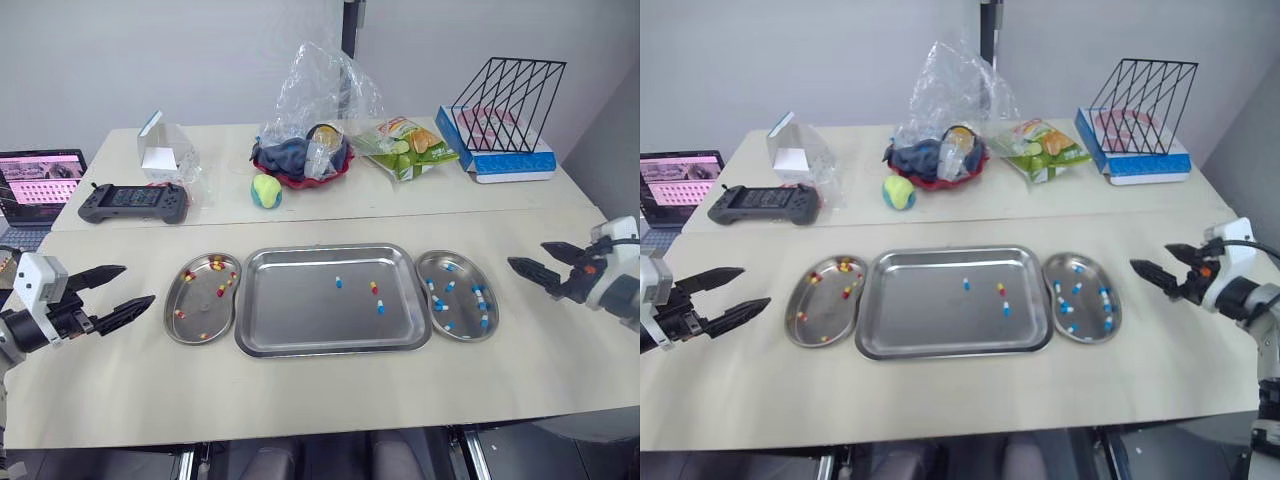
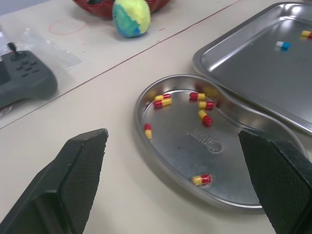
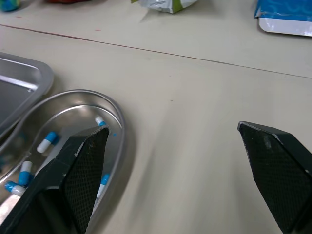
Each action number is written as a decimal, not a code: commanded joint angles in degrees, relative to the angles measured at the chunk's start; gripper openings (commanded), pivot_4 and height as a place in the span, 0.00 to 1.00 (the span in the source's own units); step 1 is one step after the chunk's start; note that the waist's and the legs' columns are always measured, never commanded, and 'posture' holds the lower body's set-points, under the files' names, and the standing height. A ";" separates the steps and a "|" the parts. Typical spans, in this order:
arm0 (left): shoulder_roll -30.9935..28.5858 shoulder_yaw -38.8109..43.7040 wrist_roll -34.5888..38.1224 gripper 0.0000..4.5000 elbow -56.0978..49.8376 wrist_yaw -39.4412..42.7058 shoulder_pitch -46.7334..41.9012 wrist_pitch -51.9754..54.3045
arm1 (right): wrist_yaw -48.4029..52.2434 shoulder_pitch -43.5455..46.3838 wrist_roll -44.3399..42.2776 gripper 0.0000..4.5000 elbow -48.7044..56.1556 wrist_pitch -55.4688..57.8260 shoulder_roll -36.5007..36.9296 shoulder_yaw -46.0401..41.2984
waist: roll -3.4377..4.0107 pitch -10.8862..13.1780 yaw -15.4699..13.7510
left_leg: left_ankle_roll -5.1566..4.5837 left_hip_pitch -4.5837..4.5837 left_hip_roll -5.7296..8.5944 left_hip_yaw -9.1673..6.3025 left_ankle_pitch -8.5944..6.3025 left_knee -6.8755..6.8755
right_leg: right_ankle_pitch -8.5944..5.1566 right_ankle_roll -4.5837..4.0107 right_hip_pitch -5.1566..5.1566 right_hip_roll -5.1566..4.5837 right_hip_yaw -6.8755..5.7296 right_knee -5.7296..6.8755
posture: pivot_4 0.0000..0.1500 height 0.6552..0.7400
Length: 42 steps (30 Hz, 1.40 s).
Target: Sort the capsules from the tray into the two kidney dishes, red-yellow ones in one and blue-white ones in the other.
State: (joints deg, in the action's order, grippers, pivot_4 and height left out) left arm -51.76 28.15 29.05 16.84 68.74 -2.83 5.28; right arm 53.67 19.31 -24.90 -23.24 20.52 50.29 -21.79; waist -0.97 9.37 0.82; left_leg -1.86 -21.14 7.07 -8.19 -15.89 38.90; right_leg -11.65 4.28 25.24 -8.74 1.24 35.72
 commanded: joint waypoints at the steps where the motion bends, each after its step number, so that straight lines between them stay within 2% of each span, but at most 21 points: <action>1: -0.24 1.97 -0.27 1.00 0.33 -0.54 0.23 -1.95 | -0.73 -0.16 0.13 0.99 -0.60 -2.85 0.11 -2.19 | 0.00 0.00 0.01 | -0.01 0.00 0.00 0.01 -0.01 0.00 | 0.00 0.00 0.00 0.00 0.02 0.00 | 1.00 1.00; 15: -0.58 1.43 0.00 1.00 2.10 -0.73 -1.13 -3.17 | -1.41 0.37 -0.52 0.99 -0.69 -2.96 -0.09 -1.61 | 0.00 0.00 0.02 | -0.02 0.02 0.00 0.08 -0.01 0.00 | 0.00 0.00 0.01 0.00 0.08 0.03 | 1.00 1.00; 22: -0.52 0.98 -0.19 1.00 2.80 -0.32 -1.84 -3.50 | -0.63 -0.85 -0.85 0.99 2.61 -2.38 -0.39 -1.16 | 0.02 -0.01 0.46 | -0.02 0.03 -0.01 0.11 -0.01 0.00 | 0.00 0.00 0.03 0.00 0.10 0.03 | 1.00 1.00; 25: -0.43 0.66 -0.14 1.00 2.46 -0.36 -2.13 -3.34 | -1.65 -0.68 -0.82 0.99 2.70 -1.99 -0.59 -1.59 | 0.06 -0.02 1.90 | -0.19 -0.14 0.93 -1.97 0.09 0.00 | -0.44 0.14 -1.11 -1.64 -1.95 0.19 | 1.00 1.00; 27: -0.42 0.59 -0.02 1.00 2.18 -0.28 -2.17 -3.26 | -1.74 -0.65 -1.04 0.99 3.04 -0.89 -0.41 -1.43 | 0.10 -0.03 1.77 | -0.24 -0.23 2.13 -3.20 0.46 0.06 | -0.76 0.53 -1.12 -2.13 -2.56 0.41 | 1.00 1.00; 28: -0.44 0.56 0.04 1.00 2.11 -0.22 -2.19 -3.22 | -1.59 -0.65 -1.20 0.99 3.41 -0.40 -0.34 -1.30 | 0.10 -0.03 1.37 | 0.11 -0.27 2.09 -2.92 0.66 0.18 | -0.75 0.53 -0.89 -1.98 -2.20 0.38 | 1.00 1.00; 34: -0.50 0.51 0.31 1.00 1.24 -0.10 -2.16 -2.80 | -1.15 0.35 -2.82 0.99 8.29 3.43 -0.62 -0.51 | 0.11 -0.03 0.07 | 0.15 -0.17 1.85 -2.48 0.65 0.04 | -0.71 0.50 -0.82 -1.76 -1.70 0.33 | 1.00 1.00; 37: -0.38 0.43 0.50 1.00 0.42 -0.19 -2.06 -2.42 | -0.97 0.88 -4.29 0.99 13.57 7.06 -1.49 1.08 | 0.11 -0.03 0.11 | -0.13 -0.13 1.76 -2.28 0.47 0.02 | -0.70 0.48 -0.77 -1.70 -1.54 0.34 | 1.00 1.00; 42: -0.04 0.23 0.71 1.00 -0.59 -0.23 -1.93 -1.93 | -2.59 1.20 -7.29 0.99 24.03 14.21 -4.58 5.27 | 0.10 -0.03 0.06 | -0.06 -0.08 1.52 -2.05 0.43 0.03 | -0.68 0.46 -0.73 -1.51 -1.38 0.33 | 1.00 1.00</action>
State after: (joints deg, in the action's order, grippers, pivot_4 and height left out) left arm -51.68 27.97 29.19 18.08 68.38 -4.53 3.25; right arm 51.65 19.54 -30.13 -4.18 32.58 46.14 -17.63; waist -0.86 9.34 0.88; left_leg -1.90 -21.22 8.50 -10.18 -15.47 38.93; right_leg -12.31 4.71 24.52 -10.18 -0.11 36.01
